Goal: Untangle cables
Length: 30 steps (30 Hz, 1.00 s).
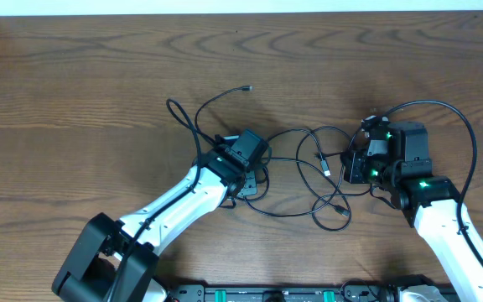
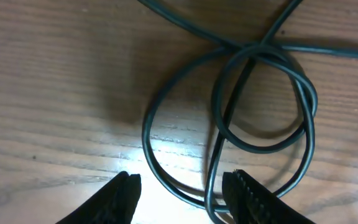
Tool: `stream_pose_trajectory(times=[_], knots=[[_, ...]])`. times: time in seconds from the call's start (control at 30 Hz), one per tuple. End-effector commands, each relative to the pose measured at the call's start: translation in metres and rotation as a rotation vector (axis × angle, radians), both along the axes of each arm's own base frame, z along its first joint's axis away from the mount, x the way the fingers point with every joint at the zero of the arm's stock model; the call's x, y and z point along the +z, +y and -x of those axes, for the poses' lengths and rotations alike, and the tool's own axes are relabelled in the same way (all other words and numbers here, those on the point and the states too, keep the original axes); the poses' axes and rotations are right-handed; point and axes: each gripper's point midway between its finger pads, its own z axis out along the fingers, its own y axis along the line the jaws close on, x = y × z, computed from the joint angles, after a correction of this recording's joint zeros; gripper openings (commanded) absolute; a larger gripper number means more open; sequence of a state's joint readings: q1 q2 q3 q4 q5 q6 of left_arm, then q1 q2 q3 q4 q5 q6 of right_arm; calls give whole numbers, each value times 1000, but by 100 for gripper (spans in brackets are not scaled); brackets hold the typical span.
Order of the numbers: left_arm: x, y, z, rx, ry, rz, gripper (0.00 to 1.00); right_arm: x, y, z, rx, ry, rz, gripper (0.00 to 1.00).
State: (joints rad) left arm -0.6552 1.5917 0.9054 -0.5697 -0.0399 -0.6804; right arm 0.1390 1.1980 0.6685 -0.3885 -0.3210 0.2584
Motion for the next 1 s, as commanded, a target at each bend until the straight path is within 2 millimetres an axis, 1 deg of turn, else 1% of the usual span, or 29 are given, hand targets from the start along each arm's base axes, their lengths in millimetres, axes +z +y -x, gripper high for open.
stream_pose_trajectory(times=[0.0,0.1,0.33,0.5,0.63,0.73,0.77,0.8,0.83,0.9,0.93,0.97], knots=[[-8,-6,10,-28,17,-6,51,1,1,-2,11,-8,10,4],[-10,-14,11,-54,4,-7,51,1,1,-2,11,-7,10,4],[-20,-10,12,-56,15,-53,51,1,1,-1,11,-4,11,4],[-20,-10,11,-59,8,-56,49,1,1,-1,11,-4,11,4],[-21,-10,10,-59,5,-56,49,1,1,-1,11,-4,11,4],[-26,-11,9,-74,8,-62,47,1,1,-1,11,-4,11,4],[-31,-10,9,-74,19,-70,40,1,1,-1,11,-4,11,4],[-33,-10,10,-73,24,-74,36,1,1,-1,11,-4,11,4],[-37,-9,11,-73,32,-82,25,1,1,-1,11,-4,11,4],[-37,-9,11,-74,35,-84,19,1,1,-1,11,-4,11,4],[-37,-9,11,-74,36,-84,8,1,1,-1,11,-4,11,4],[-38,-9,11,-74,36,-85,8,1,1,-1,11,-4,11,4]])
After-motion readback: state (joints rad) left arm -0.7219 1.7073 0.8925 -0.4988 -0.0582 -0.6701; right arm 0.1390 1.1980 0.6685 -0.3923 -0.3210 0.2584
